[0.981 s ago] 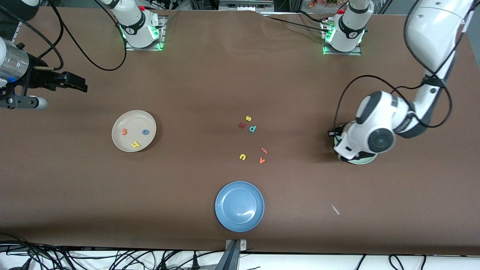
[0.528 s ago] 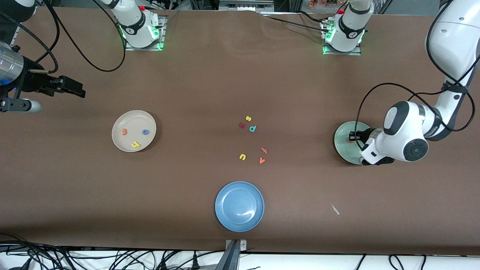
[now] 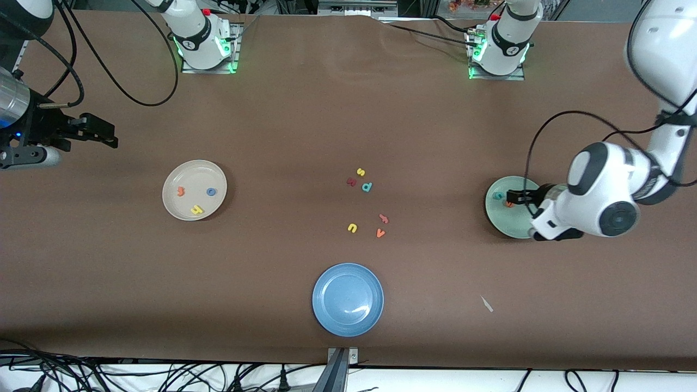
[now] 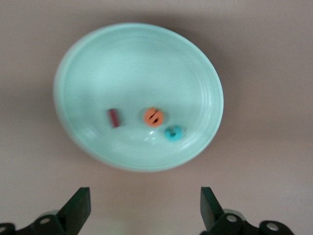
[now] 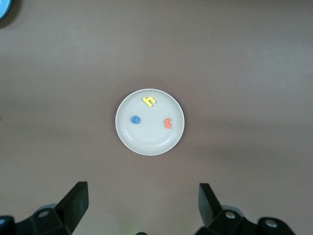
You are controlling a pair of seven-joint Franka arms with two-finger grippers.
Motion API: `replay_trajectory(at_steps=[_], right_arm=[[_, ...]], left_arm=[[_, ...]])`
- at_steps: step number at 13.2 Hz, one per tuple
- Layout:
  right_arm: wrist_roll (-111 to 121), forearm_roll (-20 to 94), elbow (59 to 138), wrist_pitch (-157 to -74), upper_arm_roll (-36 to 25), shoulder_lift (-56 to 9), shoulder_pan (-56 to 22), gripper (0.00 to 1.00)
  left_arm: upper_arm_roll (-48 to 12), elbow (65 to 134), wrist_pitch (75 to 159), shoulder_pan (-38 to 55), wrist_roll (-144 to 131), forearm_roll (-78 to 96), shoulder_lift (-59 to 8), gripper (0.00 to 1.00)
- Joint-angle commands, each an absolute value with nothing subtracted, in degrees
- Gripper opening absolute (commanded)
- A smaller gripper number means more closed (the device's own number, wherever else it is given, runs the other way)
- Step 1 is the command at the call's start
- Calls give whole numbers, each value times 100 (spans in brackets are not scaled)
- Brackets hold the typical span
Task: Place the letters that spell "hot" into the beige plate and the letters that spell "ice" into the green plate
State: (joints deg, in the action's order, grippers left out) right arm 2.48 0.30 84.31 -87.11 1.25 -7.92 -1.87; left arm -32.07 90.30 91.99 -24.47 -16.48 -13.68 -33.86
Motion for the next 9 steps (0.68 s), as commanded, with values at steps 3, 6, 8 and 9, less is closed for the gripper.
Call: replay_trajectory(at_steps=[3,6,8,9], right_arm=[[343,-35,8314,-8684,141,-870,-202,100],[291,-35,8314,-8666,167,-905,-220,100],[229,-9,8297,-8675,167,-914,-211,100],[237,-9,8297,-8666,167,-914,-211,100]], left_arm=[[-3340,7263,7544,-2382,-924,-1468,-3173,100],[-3559,6681,7146,-2373,-914,-1494,-3103,100],[-3577,6339,6953,-2338,-914,-1494,-3076,100],[-3499,6198,6883,-2164,-914,-1503,-3050,100]])
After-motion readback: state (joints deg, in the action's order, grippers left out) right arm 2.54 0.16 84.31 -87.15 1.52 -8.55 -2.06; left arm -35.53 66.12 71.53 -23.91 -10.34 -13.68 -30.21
